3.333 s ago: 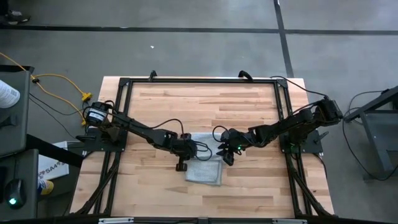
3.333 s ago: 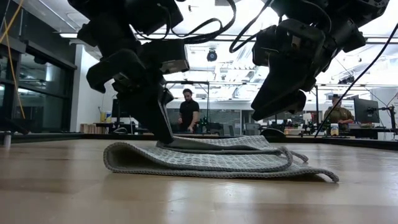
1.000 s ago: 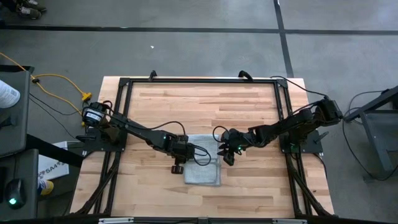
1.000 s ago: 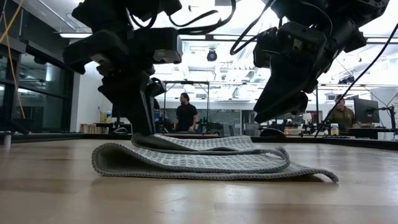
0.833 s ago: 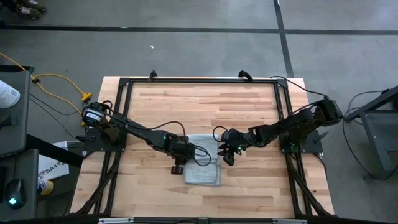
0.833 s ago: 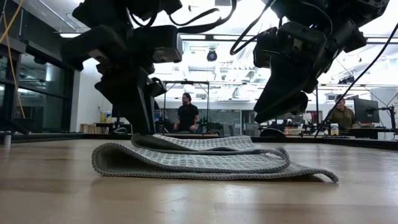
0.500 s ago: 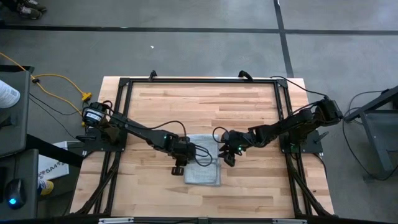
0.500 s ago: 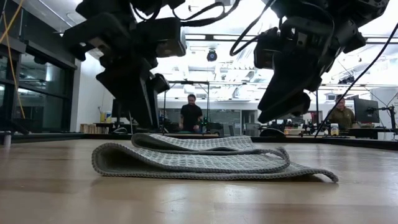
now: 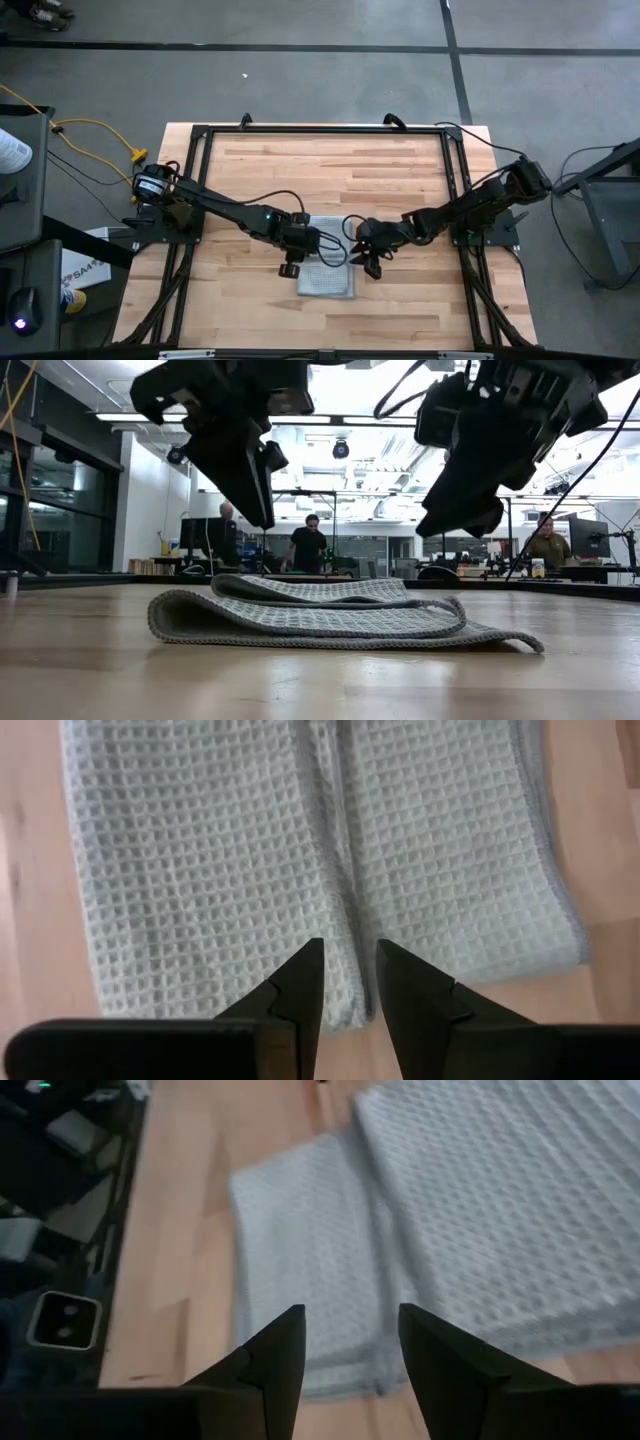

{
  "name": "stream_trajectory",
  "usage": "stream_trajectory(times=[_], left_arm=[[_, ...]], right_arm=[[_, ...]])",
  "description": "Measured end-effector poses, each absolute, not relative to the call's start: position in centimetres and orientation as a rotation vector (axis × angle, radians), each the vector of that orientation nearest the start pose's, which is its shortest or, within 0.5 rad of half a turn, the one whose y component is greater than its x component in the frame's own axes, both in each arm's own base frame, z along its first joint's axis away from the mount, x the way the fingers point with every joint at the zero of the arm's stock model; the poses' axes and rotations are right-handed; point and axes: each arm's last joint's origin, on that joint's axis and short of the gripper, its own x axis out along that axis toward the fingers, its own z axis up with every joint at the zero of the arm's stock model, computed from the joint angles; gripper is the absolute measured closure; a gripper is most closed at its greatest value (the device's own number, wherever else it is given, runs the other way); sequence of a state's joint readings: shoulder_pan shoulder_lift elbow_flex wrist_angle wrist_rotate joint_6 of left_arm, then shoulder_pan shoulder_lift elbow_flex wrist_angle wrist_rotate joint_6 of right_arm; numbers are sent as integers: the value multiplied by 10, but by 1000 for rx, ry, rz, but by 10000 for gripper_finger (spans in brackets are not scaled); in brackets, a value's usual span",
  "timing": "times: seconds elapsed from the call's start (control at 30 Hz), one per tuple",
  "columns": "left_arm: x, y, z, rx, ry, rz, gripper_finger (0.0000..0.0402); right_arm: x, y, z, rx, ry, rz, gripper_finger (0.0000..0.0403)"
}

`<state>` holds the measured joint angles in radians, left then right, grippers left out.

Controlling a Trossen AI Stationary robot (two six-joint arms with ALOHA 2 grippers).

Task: Fold microfiber towels
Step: Fold the gray microfiber towel

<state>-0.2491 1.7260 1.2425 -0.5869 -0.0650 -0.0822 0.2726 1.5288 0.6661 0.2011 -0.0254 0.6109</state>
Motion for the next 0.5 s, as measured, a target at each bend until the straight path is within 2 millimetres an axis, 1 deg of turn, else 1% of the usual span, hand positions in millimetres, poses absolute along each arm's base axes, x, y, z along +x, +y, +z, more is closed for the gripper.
stream_trajectory(times=[0.27,0.37,0.5], left_arm=[[339,-88,218,-19,1094,-110,307],[332,-105,221,-25,1093,-99,307],[319,-140,222,53,1032,-7,307]], right_arm=[[279,83,162,486,712,98,248],[278,87,162,482,716,110,248],[275,96,162,458,711,109,248]])
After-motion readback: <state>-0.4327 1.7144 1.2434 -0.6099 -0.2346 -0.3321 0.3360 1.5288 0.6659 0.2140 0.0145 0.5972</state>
